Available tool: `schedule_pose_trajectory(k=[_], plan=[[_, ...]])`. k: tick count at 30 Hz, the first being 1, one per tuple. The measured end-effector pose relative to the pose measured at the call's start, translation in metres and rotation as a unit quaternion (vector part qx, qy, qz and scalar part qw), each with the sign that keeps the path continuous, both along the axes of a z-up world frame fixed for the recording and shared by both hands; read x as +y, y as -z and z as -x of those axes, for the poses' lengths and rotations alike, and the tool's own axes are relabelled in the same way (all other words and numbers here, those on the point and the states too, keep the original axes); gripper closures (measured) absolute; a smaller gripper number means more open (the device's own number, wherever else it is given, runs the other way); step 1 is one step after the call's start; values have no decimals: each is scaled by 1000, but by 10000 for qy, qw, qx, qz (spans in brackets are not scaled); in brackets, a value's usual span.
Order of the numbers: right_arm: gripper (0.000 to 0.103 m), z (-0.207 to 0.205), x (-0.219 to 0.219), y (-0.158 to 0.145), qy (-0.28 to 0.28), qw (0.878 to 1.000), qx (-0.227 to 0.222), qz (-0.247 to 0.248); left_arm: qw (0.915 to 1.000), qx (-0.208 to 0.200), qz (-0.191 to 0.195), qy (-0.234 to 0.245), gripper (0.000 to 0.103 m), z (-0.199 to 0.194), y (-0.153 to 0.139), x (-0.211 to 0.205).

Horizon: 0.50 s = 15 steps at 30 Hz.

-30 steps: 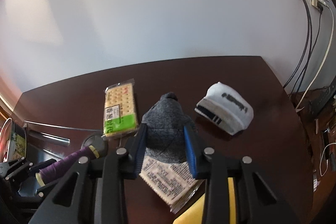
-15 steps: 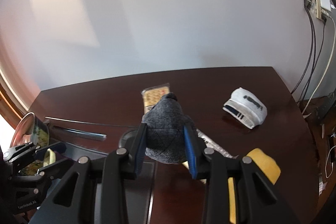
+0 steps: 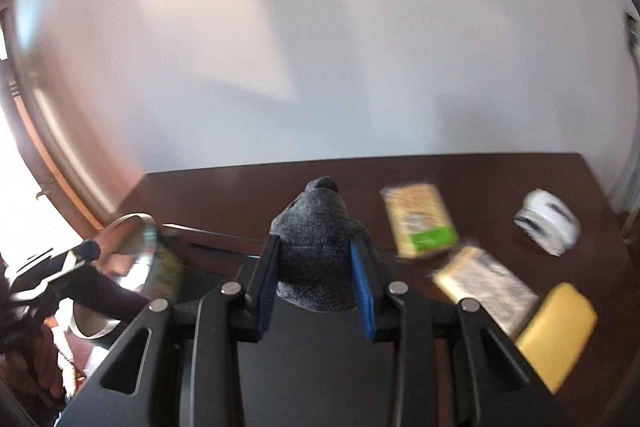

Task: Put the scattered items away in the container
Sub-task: 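Carry the purple spool and grey sock to the silver tray and release both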

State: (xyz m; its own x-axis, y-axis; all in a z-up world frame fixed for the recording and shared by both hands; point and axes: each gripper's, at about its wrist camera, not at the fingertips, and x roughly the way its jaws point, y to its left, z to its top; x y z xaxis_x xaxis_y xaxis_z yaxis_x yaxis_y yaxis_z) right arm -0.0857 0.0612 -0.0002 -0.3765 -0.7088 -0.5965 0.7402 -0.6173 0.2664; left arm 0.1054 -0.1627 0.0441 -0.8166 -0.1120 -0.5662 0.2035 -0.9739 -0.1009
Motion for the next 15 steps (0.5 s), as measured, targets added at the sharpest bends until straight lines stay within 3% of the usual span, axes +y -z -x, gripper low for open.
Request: schedule_pose_trajectory(k=[6,10,15], plan=[[69,-67,-91,-12,-1041,9945,55,103,9943,-277,191,-1010,64,-65,8,-87],[69,-116,-160,-4,-1666,9860,85,-77,9905,-470,96,-1287,64,-80,31,-121],[69,-159,-228,29,-2086,9765,77,-544,9878,-643,-211,-1402,63,-81,61,-154]])
